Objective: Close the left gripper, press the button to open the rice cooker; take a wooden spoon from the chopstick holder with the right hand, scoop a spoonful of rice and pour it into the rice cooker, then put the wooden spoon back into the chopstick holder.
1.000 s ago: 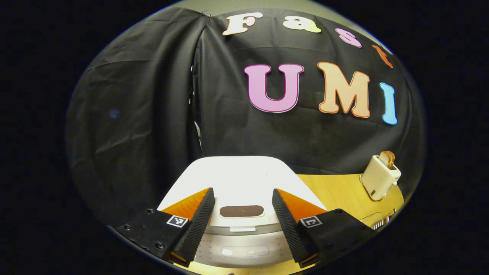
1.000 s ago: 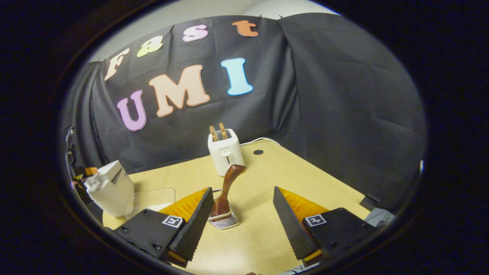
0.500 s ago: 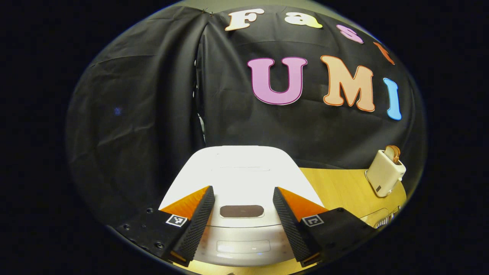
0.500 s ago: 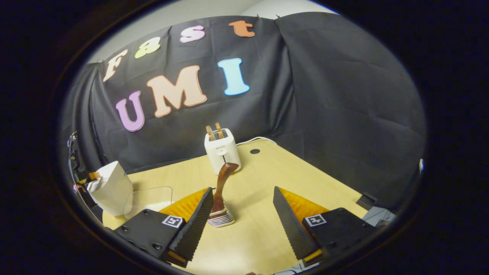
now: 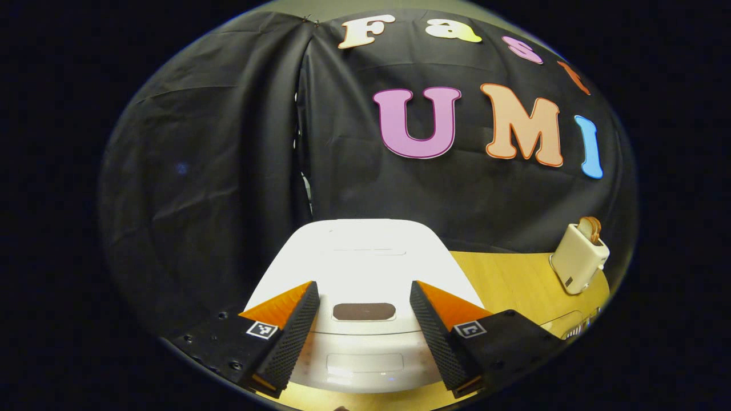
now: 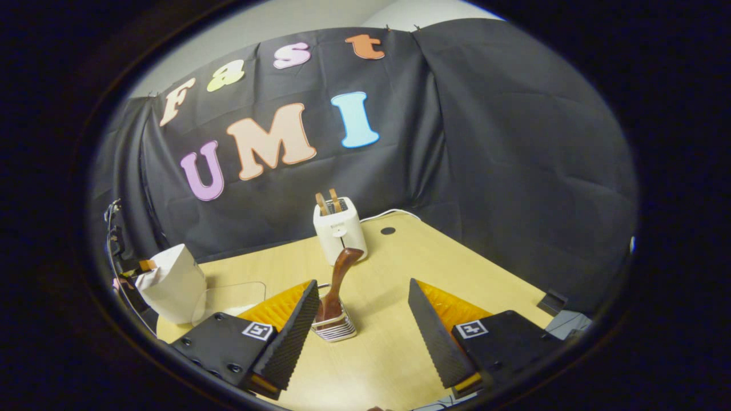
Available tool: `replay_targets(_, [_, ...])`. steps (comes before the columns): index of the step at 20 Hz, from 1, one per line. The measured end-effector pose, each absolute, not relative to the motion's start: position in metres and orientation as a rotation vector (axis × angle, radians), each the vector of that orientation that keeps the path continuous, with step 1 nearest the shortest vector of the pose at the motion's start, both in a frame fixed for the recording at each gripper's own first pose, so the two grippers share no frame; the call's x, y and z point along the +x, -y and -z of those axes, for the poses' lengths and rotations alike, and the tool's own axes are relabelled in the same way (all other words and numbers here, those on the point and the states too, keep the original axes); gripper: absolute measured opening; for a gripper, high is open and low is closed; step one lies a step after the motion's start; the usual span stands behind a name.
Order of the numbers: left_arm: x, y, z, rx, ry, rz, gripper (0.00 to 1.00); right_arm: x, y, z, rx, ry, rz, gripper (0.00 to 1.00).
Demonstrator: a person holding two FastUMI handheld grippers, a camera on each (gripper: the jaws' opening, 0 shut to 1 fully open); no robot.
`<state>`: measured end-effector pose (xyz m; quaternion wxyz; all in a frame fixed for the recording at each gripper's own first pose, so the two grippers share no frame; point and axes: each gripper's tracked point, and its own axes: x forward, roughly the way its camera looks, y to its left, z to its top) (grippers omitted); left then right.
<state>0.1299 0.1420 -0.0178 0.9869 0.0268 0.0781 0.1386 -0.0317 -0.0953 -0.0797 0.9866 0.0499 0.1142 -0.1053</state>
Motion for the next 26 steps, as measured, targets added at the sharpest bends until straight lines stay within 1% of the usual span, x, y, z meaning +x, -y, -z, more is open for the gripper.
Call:
replay_targets(4, [0.094,-0.119,-0.024,0.029,-0.040,-0.245,0.94,-0.022,0.084,0.067,0.102,-0.203,0.186,0.99])
replay_targets(8, [0.048,-0.084,-0.050,-0.077,0.052,-0.166,0.95,-0.010,0.063,0.038,0.073,-0.143,0.137,0.99])
replay_targets(12, [0.013,-0.077,-0.047,-0.141,0.067,-0.170,0.95,-0.007,0.043,0.013,0.053,-0.070,0.094,0.99])
replay_targets(15, [-0.003,-0.079,-0.041,-0.123,0.073,-0.175,0.95,-0.015,0.036,0.004,0.022,-0.034,0.081,0.99])
replay_targets(16, [-0.007,-0.078,-0.037,-0.113,0.070,-0.173,0.92,-0.019,0.033,0.000,0.016,-0.023,0.078,0.99])
replay_targets(17, [-0.011,-0.078,-0.033,-0.104,0.062,-0.173,0.95,-0.022,0.033,-0.002,0.012,-0.013,0.077,0.99])
replay_targets(22, [-0.013,-0.072,-0.014,-0.120,0.008,-0.148,0.95,-0.040,0.031,-0.001,0.010,-0.005,0.086,0.99])
replay_targets(26, [-0.012,-0.065,-0.017,-0.100,0.012,-0.117,0.95,-0.052,0.038,-0.007,0.010,0.004,0.114,0.99])
